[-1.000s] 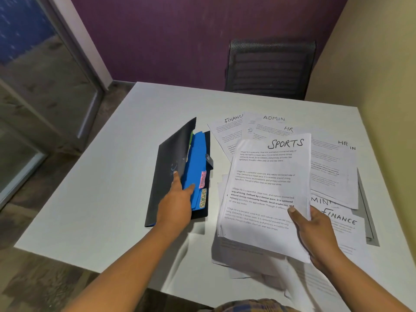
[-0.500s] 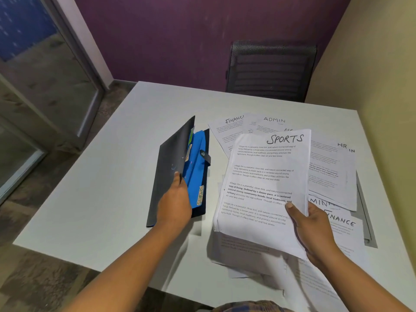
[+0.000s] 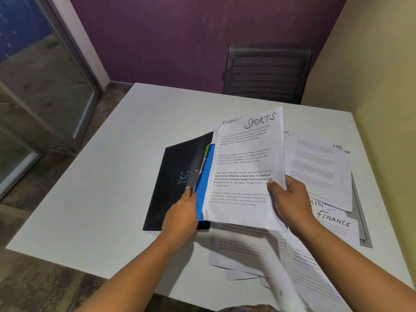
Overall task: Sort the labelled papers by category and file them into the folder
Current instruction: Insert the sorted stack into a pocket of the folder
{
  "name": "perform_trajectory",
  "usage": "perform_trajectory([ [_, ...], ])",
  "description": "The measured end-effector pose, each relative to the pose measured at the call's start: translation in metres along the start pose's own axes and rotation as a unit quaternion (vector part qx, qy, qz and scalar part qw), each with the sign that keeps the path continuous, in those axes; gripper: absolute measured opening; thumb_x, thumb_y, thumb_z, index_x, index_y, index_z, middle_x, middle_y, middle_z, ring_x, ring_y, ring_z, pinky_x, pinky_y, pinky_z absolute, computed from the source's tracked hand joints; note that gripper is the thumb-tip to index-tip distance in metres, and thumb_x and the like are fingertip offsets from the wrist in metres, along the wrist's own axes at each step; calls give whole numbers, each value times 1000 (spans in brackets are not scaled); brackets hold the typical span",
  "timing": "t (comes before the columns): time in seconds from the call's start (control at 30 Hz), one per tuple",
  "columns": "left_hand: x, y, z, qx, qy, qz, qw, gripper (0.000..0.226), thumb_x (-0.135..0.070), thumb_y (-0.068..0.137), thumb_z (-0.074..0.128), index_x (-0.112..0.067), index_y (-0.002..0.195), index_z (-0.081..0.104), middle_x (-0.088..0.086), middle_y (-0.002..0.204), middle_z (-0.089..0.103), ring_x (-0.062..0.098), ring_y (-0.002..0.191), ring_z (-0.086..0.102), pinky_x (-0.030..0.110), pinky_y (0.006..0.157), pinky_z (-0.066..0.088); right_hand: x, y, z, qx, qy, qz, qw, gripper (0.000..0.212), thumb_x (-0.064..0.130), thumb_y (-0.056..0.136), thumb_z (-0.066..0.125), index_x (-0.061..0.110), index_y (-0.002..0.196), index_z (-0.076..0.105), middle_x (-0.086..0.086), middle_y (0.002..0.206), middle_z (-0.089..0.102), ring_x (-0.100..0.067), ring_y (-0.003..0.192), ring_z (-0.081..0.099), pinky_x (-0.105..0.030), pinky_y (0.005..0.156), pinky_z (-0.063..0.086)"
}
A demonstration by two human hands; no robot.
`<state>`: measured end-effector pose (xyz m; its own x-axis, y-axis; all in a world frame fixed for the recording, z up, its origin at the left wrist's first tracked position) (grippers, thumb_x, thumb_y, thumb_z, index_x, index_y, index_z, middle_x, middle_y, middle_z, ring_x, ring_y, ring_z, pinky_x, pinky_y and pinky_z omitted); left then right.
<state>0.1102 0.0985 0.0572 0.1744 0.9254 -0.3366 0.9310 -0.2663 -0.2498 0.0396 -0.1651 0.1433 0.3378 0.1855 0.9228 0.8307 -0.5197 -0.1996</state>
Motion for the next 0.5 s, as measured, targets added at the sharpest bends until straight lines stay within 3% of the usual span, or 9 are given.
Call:
perform_trajectory([
  [0.13,-1,-1,5,10,-20,-19,1000,69,-26,98,54,-27,156,18,-8,165,17,17,119,57,31,80,57,7,10,18,17,-57,-10,998,17,18,97,56,19,95,72,14,80,72,0,66,66,-5,43,39],
  [0.3,3,-1,6,15,-83,-39,996,71,-37,98,51,-29,157,13,-12,157,33,1,86,51,12,53,41,10,14,39,48,-93,-1,995,21,19,97,53,17,104,73,6,87,74,-10,76,68,-16,54,46],
  [0.4,1,-1,3,6,-55,-27,998,67,-25,99,50,-25,157,16,-8,165,17,14,110,60,27,77,55,9,15,51,58,-96,4,994,22,18,97,52,17,104,73,1,90,75,-15,79,69,-20,58,48],
  [0.5,-1,-1,0,8,-53,-18,998,65,-20,100,49,-24,156,18,-5,167,12,21,113,61,31,85,54,9,15,61,51,-118,1,992,22,18,97,51,16,102,72,1,87,73,-12,73,66,-18,53,44],
])
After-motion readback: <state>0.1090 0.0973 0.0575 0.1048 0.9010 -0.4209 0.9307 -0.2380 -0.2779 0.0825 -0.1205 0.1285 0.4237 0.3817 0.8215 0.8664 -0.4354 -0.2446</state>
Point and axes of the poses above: each hand's wrist, its own y-axis towards the middle knuckle, its own z-axis out of the palm, x = y × z, the point moved 6 cm from there along y, towards the middle knuckle
